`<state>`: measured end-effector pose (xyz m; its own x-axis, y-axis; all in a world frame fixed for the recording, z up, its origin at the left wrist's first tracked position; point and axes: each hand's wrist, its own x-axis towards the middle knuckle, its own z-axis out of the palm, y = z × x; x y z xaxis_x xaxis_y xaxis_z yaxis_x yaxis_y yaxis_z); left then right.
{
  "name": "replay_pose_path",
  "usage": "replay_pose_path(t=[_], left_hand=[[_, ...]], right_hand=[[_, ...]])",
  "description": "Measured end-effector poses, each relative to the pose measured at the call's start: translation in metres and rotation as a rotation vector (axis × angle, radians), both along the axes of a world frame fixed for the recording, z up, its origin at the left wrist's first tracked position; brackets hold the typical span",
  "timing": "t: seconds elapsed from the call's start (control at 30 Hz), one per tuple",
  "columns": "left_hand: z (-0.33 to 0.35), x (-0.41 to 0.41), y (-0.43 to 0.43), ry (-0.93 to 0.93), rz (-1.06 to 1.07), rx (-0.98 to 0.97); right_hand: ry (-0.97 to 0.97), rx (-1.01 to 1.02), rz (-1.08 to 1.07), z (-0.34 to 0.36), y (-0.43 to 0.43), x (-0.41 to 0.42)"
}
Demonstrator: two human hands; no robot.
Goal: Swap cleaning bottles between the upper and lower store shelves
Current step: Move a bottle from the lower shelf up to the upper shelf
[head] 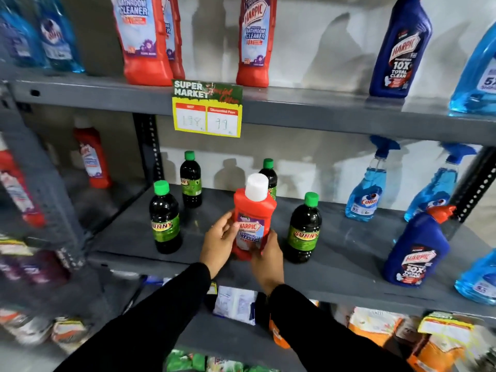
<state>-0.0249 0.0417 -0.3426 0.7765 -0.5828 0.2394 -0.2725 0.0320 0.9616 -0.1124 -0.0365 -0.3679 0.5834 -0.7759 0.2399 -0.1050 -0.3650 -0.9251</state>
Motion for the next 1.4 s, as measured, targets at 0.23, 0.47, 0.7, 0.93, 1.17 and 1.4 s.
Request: replay_pose_path(t=[0.23, 0.47, 0.7, 0.93, 1.17, 1.4], left_hand=[[0.046, -0.073, 0.027, -0.348, 0.28, -0.32], [0.205, -0.077, 0.041, -0.647, 0.248, -0.631], [0.331, -0.029, 0.019, -0.474, -0.11, -0.442], [0.336, 0.029, -0.027, -0.342, -0.021, -0.355], [0.325, 0.054, -0.043, -0.302, -0.011, -0.334], [0.326, 0.03, -0.021, -0.562, 0.311, -0.335]], right_hand=[[-0.286, -0.265, 0.075, 0.05, 0.039, -0.048], [-0.628, -0.474, 0.04, 0.21, 0.048, -0.063], [-0.638, -0.497, -0.028, 0.334, 0.017, -0.027], [-0.414, -0.336, 0.0, 0.349, -0.021, 0.034], [-0.388, -0.209, 0.071, 0.344, -0.038, 0.053], [-0.446, -0.512, -0.062, 0.334, -0.024, 0.018]])
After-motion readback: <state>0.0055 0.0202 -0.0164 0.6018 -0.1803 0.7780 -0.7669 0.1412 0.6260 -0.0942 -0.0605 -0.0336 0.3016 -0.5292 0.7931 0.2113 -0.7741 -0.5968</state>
